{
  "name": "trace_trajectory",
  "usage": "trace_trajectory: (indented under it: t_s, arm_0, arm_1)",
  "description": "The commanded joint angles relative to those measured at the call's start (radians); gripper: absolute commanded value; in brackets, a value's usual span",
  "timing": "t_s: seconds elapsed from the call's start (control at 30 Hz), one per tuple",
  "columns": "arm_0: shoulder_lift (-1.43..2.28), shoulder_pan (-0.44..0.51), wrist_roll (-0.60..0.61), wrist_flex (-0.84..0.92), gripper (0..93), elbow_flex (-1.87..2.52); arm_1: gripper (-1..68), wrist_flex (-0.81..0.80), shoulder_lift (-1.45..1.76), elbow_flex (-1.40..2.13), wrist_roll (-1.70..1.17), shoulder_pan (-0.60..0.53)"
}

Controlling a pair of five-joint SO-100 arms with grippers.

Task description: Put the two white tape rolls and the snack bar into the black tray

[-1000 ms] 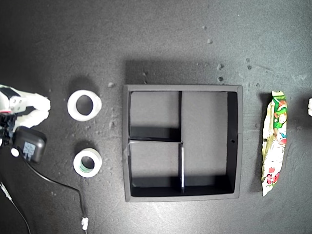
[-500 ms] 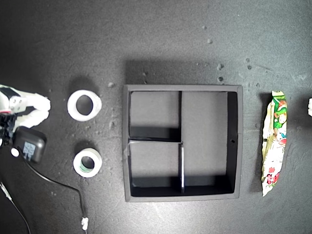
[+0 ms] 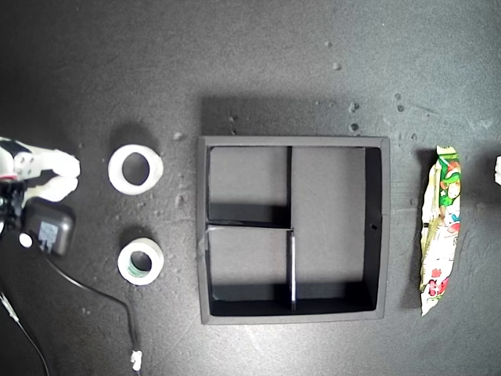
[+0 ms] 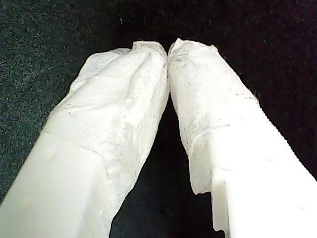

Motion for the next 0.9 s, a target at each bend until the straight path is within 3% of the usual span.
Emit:
trace_trajectory:
  t_s: [0.0, 0.03, 0.13, 0.2, 0.27, 0.37, 0.53, 0.6, 0.73, 0.87]
  arm_0:
    - [0.046, -0.049, -0.028, 0.008, 1.4, 0.057]
    - [0.046, -0.054, 0.020, -0.034, 0.7, 0.057]
    - [0.044, -0.041, 0.029, -0.120, 0.0, 0.055]
    - [0.046, 0.048, -0.018, -0.175, 0.6, 0.057]
    - [0.046, 0.083, 0.169, -0.262, 1.7, 0.057]
    - [0.044, 0.144, 0.324, -0.380, 0.2, 0.035]
    - [0.044, 0.147, 0.365, -0.420, 12.5, -0.126]
    - [0.046, 0.155, 0.390, -0.466, 21.6, -0.176]
    - [-0.109, 0.184, 0.422, -0.492, 20.1, -0.347]
    - [-0.538, 0.229, 0.374, -0.460, 18.4, -0.595]
  arm_1:
    - [2.8, -0.031, -0.003, 0.011, -0.121, 0.023]
    - [0.0, -0.046, -0.003, 0.011, -0.135, 0.032]
    - [-0.3, -0.129, -0.003, 0.011, -0.187, 0.046]
    - [-0.3, -0.235, -0.003, 0.011, -0.364, 0.023]
    - [-0.3, -0.311, -0.003, 0.011, -0.526, -0.009]
    - [-0.3, -0.374, -0.003, 0.011, -0.615, -0.051]
    - [-0.3, -0.347, -0.003, 0.011, -0.144, -0.002]
    - [-0.3, -0.322, -0.003, 0.011, 0.081, 0.011]
    - [-0.3, -0.308, -0.003, 0.011, 0.405, 0.000]
    - [-0.4, -0.339, -0.003, 0.011, 0.357, 0.000]
